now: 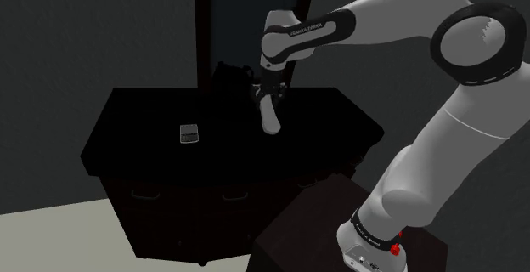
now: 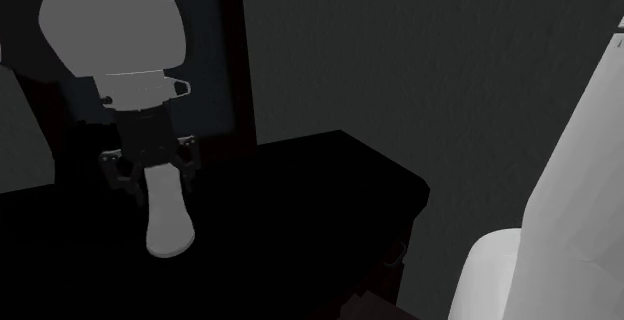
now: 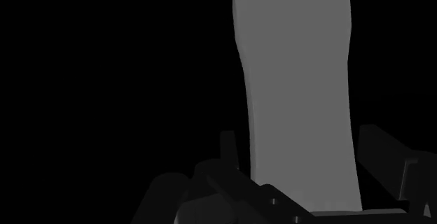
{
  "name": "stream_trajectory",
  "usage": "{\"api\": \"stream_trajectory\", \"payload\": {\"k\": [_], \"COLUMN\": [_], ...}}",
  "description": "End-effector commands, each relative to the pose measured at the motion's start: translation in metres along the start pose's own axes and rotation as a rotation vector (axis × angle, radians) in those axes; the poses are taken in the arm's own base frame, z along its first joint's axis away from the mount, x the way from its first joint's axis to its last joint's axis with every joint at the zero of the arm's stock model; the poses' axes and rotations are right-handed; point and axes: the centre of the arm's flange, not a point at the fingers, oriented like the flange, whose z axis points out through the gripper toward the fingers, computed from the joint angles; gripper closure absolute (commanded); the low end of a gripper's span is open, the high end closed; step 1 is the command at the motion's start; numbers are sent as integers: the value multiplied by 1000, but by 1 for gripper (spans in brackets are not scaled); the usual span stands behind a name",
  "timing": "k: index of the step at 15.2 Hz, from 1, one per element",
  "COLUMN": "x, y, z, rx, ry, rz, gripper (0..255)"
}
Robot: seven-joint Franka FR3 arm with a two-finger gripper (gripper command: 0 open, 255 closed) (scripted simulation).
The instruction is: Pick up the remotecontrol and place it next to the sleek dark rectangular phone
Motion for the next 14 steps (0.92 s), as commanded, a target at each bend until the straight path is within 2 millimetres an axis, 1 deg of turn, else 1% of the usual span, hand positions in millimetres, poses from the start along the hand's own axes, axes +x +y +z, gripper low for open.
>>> {"api": "stream_trajectory", "payload": {"k": [1, 14], "x": [1, -34], "y": [-37, -205], "z": [-4, -3], "rx": [24, 24], "ry": [57, 57], "rz": [-9, -9], "gripper": [255, 255]}}
